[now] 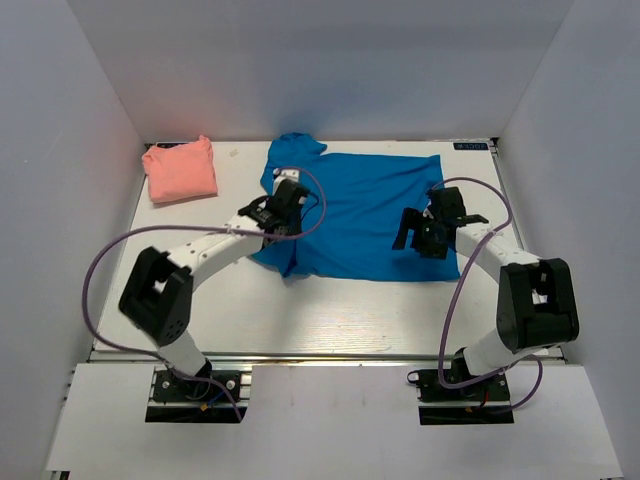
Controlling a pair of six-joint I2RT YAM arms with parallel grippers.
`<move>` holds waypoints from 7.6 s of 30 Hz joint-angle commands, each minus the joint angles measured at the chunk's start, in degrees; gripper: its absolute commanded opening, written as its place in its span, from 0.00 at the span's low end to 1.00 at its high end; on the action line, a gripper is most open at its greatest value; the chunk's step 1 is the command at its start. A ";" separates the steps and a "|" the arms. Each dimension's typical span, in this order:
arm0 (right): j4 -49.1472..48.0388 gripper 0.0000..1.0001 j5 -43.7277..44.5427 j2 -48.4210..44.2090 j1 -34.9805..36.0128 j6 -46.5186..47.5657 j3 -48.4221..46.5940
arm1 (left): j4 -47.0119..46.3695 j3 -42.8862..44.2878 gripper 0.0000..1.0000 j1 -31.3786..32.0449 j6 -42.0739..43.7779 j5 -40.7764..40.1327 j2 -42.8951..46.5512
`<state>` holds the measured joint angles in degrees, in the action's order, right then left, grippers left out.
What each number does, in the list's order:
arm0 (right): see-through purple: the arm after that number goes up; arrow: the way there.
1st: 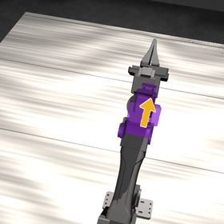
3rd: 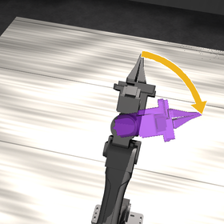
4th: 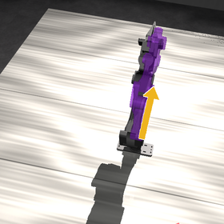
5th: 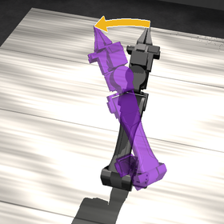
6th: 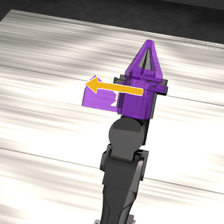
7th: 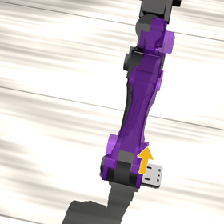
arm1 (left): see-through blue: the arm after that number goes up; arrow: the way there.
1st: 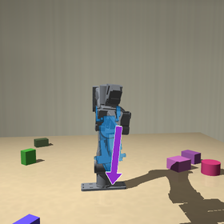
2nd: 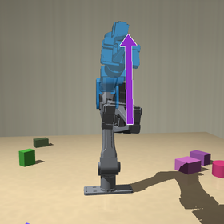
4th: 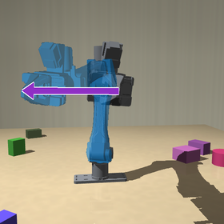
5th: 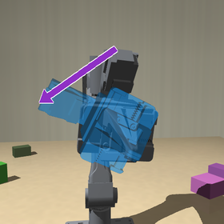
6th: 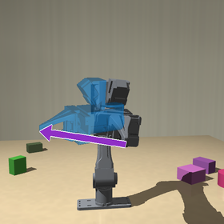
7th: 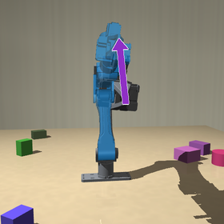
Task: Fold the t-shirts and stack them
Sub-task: Flatten out the tshirt, then grap the side of the flattened tshirt closest away from the robot with both arms, then fold the flattened tshirt in 1/3 of the way
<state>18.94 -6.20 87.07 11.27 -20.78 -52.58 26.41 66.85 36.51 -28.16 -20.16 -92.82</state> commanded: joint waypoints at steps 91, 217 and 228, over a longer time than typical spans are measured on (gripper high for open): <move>-0.42 0.00 13.76 -8.75 -14.52 -14.82 16.10 | 2.31 -34.51 0.00 -3.47 -5.68 30.25 16.96; 2.86 0.72 3.30 6.97 -15.93 -5.68 -0.42 | -8.39 -20.00 0.37 -22.36 5.83 17.34 2.55; 2.25 0.47 7.85 5.48 -15.93 -6.73 3.45 | -8.40 -21.76 0.16 -22.36 5.84 18.84 4.66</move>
<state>21.47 -1.37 92.44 -4.49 -26.41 -50.92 17.56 46.39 14.35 -22.79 -2.92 -90.30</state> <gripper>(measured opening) 0.495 0.186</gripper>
